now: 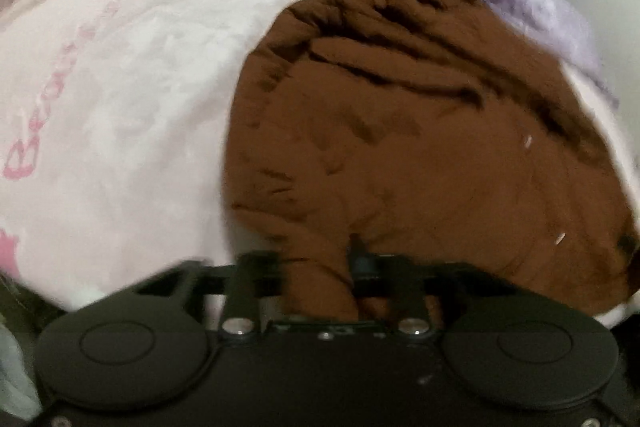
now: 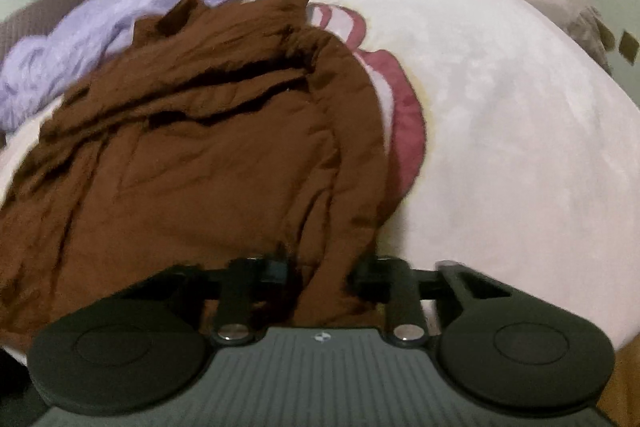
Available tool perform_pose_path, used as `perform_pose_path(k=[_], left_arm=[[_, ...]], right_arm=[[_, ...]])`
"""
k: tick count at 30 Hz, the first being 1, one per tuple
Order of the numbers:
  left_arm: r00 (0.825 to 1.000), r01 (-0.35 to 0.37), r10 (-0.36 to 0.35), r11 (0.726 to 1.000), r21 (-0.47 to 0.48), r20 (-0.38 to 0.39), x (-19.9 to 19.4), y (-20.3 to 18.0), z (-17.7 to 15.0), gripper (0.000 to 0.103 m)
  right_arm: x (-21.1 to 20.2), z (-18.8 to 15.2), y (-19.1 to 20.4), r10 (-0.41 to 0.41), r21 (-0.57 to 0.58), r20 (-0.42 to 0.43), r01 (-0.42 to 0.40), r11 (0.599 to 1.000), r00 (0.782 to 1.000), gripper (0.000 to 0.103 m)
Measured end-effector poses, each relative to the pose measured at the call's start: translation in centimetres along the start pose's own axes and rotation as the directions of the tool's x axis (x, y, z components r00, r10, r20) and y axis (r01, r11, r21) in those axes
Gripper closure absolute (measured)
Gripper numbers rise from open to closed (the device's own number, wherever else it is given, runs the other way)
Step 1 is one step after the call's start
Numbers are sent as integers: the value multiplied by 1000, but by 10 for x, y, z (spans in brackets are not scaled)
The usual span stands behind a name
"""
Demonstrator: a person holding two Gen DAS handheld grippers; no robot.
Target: Fold large clothes
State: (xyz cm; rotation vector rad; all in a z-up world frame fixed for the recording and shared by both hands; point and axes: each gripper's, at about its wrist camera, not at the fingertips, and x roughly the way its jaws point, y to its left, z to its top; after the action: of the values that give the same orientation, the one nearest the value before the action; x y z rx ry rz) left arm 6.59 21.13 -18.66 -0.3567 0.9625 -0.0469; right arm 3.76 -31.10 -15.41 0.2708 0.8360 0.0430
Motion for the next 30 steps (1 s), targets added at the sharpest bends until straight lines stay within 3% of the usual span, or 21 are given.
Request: perform_pose_path(k=[7, 13, 16, 19, 24, 30], left_arm=[[991, -58, 48, 995, 76, 127, -42, -30, 36, 89], [954, -99, 44, 980, 171, 295, -50, -73, 114, 89], [940, -136, 69, 974, 181, 334, -29, -86, 162, 89], [936, -140, 74, 976, 170, 343, 1, -91, 211, 89], [942, -124, 75, 983, 132, 327, 57, -85, 280, 89], [959, -141, 114, 986, 89, 259, 139, -70, 321, 87]], right_arm=[[-43, 15, 25, 10, -48, 121, -4, 999, 993, 87], [-48, 90, 40, 56, 1, 280, -59, 998, 958, 87], [-23, 137, 40, 58, 50, 300, -76, 996, 952, 87], [13, 181, 39, 60, 96, 284, -90, 991, 957, 87], [79, 231, 39, 60, 148, 244, -99, 984, 968, 87], [145, 261, 46, 40, 163, 186, -71, 984, 982, 87]])
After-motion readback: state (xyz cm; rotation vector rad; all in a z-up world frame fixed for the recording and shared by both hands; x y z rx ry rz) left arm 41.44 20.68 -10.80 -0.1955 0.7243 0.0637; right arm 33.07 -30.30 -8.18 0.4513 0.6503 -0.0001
